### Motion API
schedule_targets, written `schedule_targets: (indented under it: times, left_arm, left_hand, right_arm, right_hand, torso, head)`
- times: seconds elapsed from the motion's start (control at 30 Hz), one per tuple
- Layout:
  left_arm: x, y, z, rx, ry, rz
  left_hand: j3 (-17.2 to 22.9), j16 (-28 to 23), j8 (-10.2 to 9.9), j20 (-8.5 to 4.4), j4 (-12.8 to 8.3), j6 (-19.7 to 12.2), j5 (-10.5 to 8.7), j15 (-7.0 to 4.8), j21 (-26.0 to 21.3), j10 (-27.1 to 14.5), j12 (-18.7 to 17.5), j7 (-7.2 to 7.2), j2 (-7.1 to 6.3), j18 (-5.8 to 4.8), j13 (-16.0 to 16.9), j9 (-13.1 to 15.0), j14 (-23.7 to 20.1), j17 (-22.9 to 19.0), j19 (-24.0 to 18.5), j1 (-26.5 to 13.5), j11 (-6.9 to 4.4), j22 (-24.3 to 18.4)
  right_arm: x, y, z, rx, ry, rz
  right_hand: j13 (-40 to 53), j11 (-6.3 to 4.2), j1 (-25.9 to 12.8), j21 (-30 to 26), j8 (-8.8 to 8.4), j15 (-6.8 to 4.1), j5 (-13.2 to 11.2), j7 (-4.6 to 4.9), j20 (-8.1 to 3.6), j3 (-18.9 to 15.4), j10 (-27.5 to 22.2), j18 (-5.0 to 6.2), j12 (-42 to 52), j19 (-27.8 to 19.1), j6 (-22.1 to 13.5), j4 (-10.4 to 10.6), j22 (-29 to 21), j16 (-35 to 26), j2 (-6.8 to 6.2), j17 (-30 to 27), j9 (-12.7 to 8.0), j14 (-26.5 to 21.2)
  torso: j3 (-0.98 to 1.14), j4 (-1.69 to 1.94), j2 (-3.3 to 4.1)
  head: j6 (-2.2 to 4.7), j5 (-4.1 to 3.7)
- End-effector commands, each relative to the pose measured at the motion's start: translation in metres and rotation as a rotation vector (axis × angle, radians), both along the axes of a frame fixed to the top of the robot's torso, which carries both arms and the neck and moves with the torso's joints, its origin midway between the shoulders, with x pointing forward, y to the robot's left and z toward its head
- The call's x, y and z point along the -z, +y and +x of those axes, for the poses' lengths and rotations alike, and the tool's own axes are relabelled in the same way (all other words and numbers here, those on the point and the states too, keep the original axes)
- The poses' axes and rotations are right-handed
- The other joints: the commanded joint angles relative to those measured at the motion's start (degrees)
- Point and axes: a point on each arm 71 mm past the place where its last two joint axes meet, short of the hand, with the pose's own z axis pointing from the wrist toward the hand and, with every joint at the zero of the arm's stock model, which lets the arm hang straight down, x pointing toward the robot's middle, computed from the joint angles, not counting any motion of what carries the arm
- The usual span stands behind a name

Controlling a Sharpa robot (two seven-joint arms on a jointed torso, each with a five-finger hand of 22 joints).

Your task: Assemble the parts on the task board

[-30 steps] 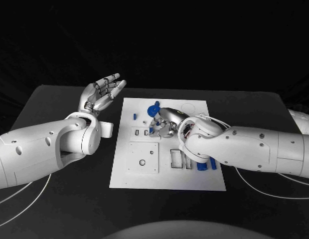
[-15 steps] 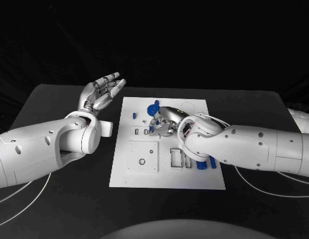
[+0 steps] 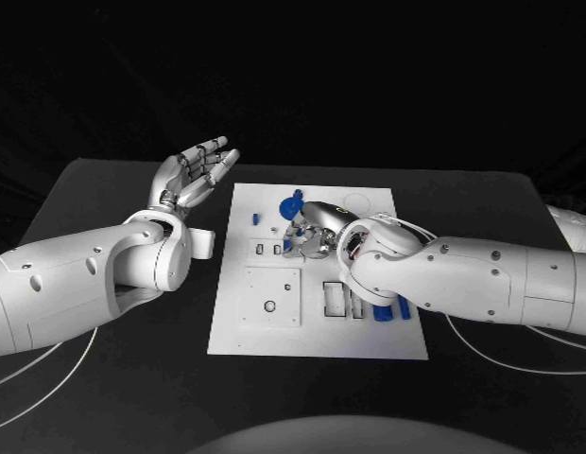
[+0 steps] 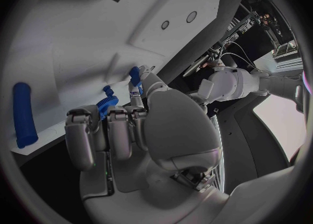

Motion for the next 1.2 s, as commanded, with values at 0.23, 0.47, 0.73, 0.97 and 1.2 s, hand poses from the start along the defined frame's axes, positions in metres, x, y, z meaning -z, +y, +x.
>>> schedule_targets:
  times: [0.23, 0.47, 0.73, 0.97, 1.2]
  left_arm:
    - [-0.001, 0.002, -0.001, 0.012, -0.008, -0.002]
    - [-0.001, 0.004, -0.001, 0.009, -0.007, -0.001]
    - [-0.001, 0.004, -0.001, 0.008, -0.008, 0.0]
    - [-0.002, 0.005, -0.002, 0.007, -0.007, 0.001]
    - [-0.003, 0.006, -0.002, 0.015, -0.005, 0.027]
  left_hand:
    - [0.3, 0.2, 0.4, -0.16, -0.1, -0.1, 0.22, 0.16, 0.2, -0.1, 0.2, 6.8, 0.53, 0.93, 0.0, 0.0, -0.4, 0.0, -0.4, -0.2, 0.32, -0.1]
    - [0.3, 0.2, 0.4, -0.16, -0.1, -0.1, 0.22, 0.16, 0.2, -0.1, 0.2, 6.8, 0.53, 0.93, 0.0, 0.0, -0.4, 0.0, -0.4, -0.2, 0.32, -0.1]
    - [0.3, 0.2, 0.4, -0.15, -0.1, -0.1, 0.28, 0.18, 0.2, -0.1, 0.2, 6.8, 0.6, 0.93, 0.0, 0.0, -0.4, 0.0, -0.4, 0.0, 0.32, -0.1]
    - [0.3, 0.2, 0.4, -0.15, -0.1, -0.1, 0.29, 0.18, 0.2, -0.1, 0.2, 6.81, 0.56, 0.93, 0.0, 0.0, -0.4, 0.0, -0.5, 0.0, 0.33, -0.1]
    - [-0.2, 0.7, 0.4, 0.21, -0.1, -0.3, 0.38, 0.42, 1.7, -0.1, 0.3, 6.85, 0.08, 0.98, 0.0, 0.0, 0.4, 0.1, 2.1, 0.0, 0.38, 0.4]
  right_arm:
    - [0.007, -0.001, -0.003, -0.022, 0.037, -0.045]
    - [0.007, -0.001, -0.002, -0.022, 0.039, -0.043]
    - [0.004, -0.002, -0.003, -0.011, 0.012, -0.011]
    - [-0.003, -0.006, -0.002, 0.005, -0.043, 0.046]
    - [-0.025, -0.013, -0.003, 0.001, -0.116, 0.151]
  right_hand:
    - [15.1, 1.5, -1.2, 0.3, -0.39, 1.15, 0.1, 1.39, 0.9, -0.7, 6.0, -0.38, 0.0, 5.9, -4.0, -0.1, 15.1, 0.2, -1.67, 15.1, -1.3, 5.9]
    - [15.1, 2.49, -2.3, 0.3, -0.33, 2.08, -0.1, 2.47, 1.7, -1.4, 6.0, -0.38, 0.0, 5.9, -6.3, 0.4, 15.1, 0.2, -2.26, 15.1, -1.9, 5.9]
    - [15.1, 3.26, -3.3, 0.3, -0.4, 2.82, -0.2, 3.3, 2.5, -1.9, 6.0, -0.38, 0.0, 5.9, -10.1, 1.0, 15.1, 0.2, -2.97, 15.1, -2.7, 5.9]
    - [15.1, 3.7, -4.5, 0.3, -0.36, 3.28, -1.2, 3.95, 3.07, -2.5, 6.0, -0.38, 0.0, 5.9, -14.9, 2.2, 15.1, 0.2, -3.87, 15.1, -3.6, 5.9]
    - [15.1, 3.86, -6.8, 0.3, -0.09, 3.47, -1.4, 4.2, 3.35, -2.9, 6.0, -0.38, 0.0, 5.9, -17.0, 5.1, 15.1, 0.2, -4.25, 15.1, -3.8, 5.9]
  torso:
    - [0.01, 0.03, 0.0]
    - [-0.02, 0.04, -0.04]
    - [-0.02, 0.07, 0.01]
    - [0.01, -0.05, -0.01]
    - [0.14, -0.1, -0.15]
  head:
    - [0.15, -0.14]
    - [0.37, -0.33]
    - [0.4, -0.25]
    - [0.52, -0.11]
    - [0.64, 0.42]
